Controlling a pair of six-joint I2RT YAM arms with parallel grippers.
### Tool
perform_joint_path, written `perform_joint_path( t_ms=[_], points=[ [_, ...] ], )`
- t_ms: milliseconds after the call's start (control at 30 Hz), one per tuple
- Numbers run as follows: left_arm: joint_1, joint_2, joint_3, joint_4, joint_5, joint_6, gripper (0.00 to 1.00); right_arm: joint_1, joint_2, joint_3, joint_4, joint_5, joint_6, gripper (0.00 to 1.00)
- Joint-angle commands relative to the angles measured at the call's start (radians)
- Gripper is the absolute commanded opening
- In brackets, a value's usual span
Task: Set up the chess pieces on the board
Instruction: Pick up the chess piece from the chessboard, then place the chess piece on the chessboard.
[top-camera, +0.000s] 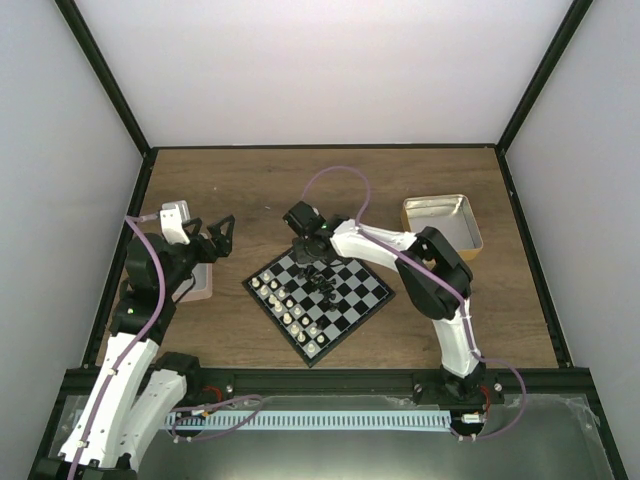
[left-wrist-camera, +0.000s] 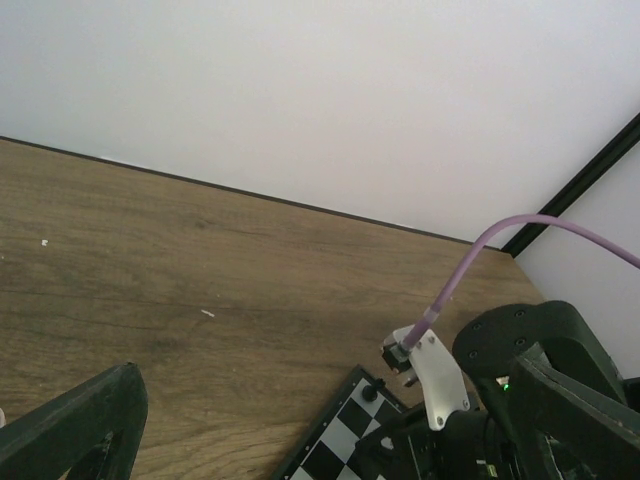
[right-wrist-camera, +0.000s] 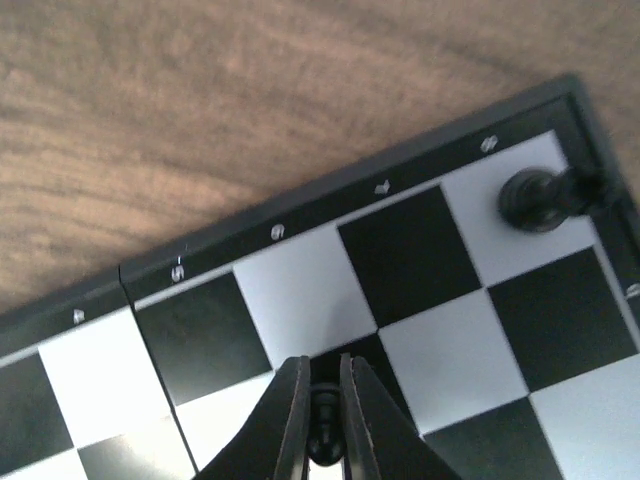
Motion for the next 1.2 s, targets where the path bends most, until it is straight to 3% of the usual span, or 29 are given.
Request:
perform_joint_path(
  t_ms=[0,733,1167],
  points=[
    [0.004,-0.010,-0.001,0.001,0.008,0.002,1.00,-0.010,0.038,0.087,-0.002,0.109,0.033,0.08],
    [0.004,-0.001,0.000,0.002,0.009,0.003,1.00,-0.068,0.115,0.128,0.008,0.054,0.025,0.12],
    [0.005,0.003,0.006,-0.010,0.028,0.000,1.00,-0.066,-0.064,0.106,-0.035,0.034,0.059,0.45]
  ],
)
